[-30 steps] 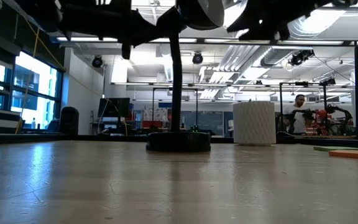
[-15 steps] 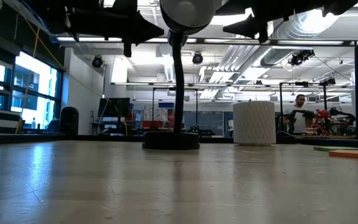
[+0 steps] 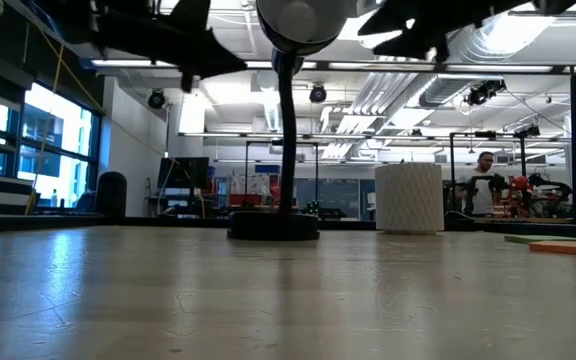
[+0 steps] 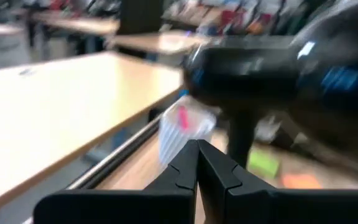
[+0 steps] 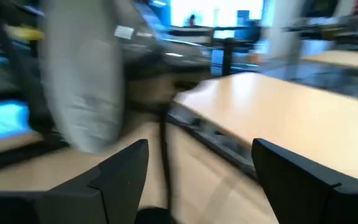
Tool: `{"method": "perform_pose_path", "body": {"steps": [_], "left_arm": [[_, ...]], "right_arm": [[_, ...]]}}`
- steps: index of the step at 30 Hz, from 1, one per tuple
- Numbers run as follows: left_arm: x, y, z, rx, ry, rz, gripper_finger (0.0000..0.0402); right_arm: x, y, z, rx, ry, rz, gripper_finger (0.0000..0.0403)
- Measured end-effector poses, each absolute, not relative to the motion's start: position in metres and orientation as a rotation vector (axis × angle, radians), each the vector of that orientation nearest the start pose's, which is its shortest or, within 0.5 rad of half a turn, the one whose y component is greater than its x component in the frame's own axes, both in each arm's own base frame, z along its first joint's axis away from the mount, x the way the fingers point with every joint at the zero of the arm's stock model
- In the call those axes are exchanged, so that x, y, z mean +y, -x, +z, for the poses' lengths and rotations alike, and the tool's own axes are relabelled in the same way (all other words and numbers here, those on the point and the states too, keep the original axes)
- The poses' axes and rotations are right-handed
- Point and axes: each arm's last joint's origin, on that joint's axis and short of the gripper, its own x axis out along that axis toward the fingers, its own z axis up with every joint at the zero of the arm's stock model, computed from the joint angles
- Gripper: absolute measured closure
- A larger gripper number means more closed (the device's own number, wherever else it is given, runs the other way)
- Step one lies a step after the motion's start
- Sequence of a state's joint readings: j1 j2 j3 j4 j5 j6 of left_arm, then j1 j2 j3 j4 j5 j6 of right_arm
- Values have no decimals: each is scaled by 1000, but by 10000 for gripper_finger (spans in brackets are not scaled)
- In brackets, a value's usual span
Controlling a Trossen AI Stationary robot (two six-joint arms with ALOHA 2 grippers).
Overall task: Screw lightbulb
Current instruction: Remove the white lightbulb from the black lamp
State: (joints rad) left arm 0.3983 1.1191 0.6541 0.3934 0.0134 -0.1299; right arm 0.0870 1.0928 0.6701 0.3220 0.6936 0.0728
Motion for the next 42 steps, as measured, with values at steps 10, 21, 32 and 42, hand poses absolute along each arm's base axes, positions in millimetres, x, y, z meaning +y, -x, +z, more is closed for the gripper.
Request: {"method": "perform_pose_path", "body": {"steps": [10, 21, 32, 42], "left_arm": [[38, -198, 258, 27, 194, 313, 401], [0, -194, 210, 28, 223, 362, 402], [3, -205, 200, 39, 276, 383, 401], [38, -216, 183, 123, 235, 321, 292]], "right_arm": [[35, -223, 272, 257, 50, -369, 119], [51, -243, 252, 311, -87, -168, 119], [78, -284, 258, 258, -41, -31, 119], [106, -290, 333, 291, 124, -4, 119]]}}
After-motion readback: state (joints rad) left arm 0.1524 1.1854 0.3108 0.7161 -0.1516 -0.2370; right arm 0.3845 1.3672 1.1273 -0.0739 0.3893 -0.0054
